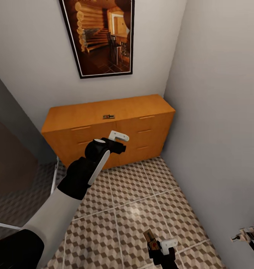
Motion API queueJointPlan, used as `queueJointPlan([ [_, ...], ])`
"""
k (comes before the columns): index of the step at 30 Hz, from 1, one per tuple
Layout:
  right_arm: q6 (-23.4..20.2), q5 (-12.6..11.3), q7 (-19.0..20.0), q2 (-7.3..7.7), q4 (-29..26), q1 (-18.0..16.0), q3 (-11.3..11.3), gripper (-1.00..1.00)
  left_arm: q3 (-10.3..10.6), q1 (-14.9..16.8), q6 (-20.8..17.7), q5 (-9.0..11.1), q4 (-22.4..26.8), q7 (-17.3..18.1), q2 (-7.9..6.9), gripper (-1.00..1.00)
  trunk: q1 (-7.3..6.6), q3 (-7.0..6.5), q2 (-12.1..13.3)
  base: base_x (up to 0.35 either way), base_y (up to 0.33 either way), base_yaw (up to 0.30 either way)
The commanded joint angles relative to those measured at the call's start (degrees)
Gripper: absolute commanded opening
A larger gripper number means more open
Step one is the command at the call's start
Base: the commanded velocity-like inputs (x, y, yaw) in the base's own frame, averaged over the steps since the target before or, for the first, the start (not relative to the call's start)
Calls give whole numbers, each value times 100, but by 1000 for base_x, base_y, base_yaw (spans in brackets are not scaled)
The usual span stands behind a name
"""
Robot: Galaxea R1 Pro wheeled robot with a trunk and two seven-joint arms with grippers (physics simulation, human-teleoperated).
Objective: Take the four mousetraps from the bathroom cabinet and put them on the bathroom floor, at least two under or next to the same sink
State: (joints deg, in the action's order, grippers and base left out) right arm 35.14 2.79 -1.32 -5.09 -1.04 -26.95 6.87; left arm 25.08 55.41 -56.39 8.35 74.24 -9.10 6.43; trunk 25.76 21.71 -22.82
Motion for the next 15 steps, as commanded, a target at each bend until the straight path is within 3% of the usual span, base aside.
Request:
queueJointPlan([
  [1, 19, 20, -16, 0, 8, -5, 7, -100, 6, 5, -21, 61, -1, -57, -2, 100, 3, 0, -10, -70, 94, -129],
  [9, 19, 20, -17, 0, 8, -4, 7, -100, 6, 5, -21, 61, -14, -57, -2, 100, 3, -67, -10, -63, 151, -128],
  [15, 19, 20, -17, -3, 8, -3, 7, -100, 6, 5, -21, 61, -27, -57, -2, 100, 3, -119, -10, -6, 36, -126],
])
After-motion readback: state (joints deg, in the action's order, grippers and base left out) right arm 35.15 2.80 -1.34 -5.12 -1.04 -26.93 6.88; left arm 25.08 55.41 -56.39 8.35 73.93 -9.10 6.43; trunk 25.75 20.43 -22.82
